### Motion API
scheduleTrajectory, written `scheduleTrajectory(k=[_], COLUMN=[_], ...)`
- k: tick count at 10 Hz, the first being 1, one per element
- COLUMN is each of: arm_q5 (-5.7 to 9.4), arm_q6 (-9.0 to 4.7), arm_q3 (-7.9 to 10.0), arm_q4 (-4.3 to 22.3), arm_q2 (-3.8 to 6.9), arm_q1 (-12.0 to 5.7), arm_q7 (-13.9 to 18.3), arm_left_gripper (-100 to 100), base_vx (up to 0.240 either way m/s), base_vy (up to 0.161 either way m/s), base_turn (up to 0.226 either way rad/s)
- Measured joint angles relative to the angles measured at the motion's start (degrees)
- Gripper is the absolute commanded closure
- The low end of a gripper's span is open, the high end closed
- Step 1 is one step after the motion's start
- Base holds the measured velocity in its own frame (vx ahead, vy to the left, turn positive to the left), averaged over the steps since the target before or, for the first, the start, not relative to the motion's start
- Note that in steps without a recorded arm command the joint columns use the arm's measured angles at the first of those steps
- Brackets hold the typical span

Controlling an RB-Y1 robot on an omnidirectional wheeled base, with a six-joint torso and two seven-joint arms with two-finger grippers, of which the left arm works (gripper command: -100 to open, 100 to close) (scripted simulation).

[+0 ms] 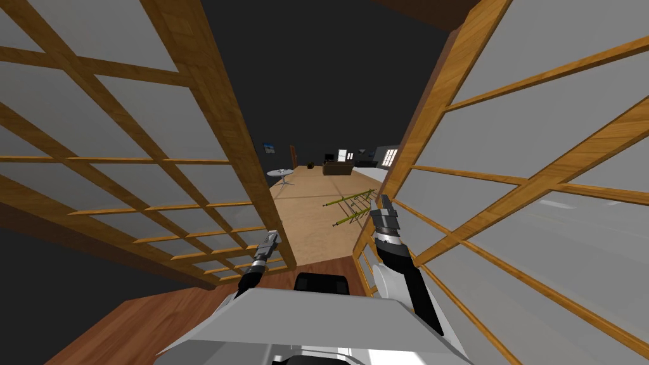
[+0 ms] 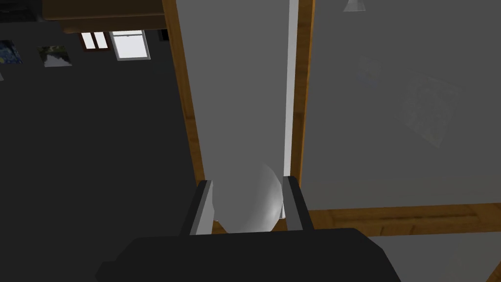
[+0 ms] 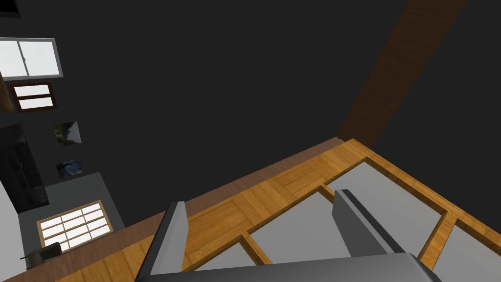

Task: Pull the door open

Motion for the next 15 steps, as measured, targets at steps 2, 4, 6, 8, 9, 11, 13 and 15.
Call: scheduleTrajectory(k=[2, 4, 6, 8, 9, 11, 13, 15], arm_q5=[0.00, 0.60, 1.43, 2.20, 2.58, 3.56, 4.65, 5.26], arm_q6=[-0.02, -0.02, 0.00, -0.03, -0.02, -0.04, -0.09, -0.07], arm_q3=[-0.01, -0.28, -0.75, -1.22, -1.45, -2.00, -2.62, -3.01], arm_q4=[0.0, 0.0, -0.1, 0.0, -0.1, 0.0, 0.1, 0.0], arm_q2=[0.00, 0.21, 0.41, 0.57, 0.64, 0.89, 1.13, 1.21], arm_q1=[0.01, 0.00, -0.04, -0.18, -0.20, -0.27, -0.37, -0.34], arm_q7=[0.0, 1.8, 4.5, 7.1, 8.3, 11.3, 14.5, 16.7], arm_left_gripper=[100, 100, 100, 100, 100, 100, 100, 100], base_vx=[-0.006, -0.025, -0.027, -0.025, -0.027, -0.030, -0.032, -0.026], base_vy=[0.003, 0.011, 0.011, 0.012, 0.007, 0.014, 0.009, 0.009], base_turn=[-0.006, -0.030, -0.033, -0.027, -0.030, -0.038, -0.027, -0.034])
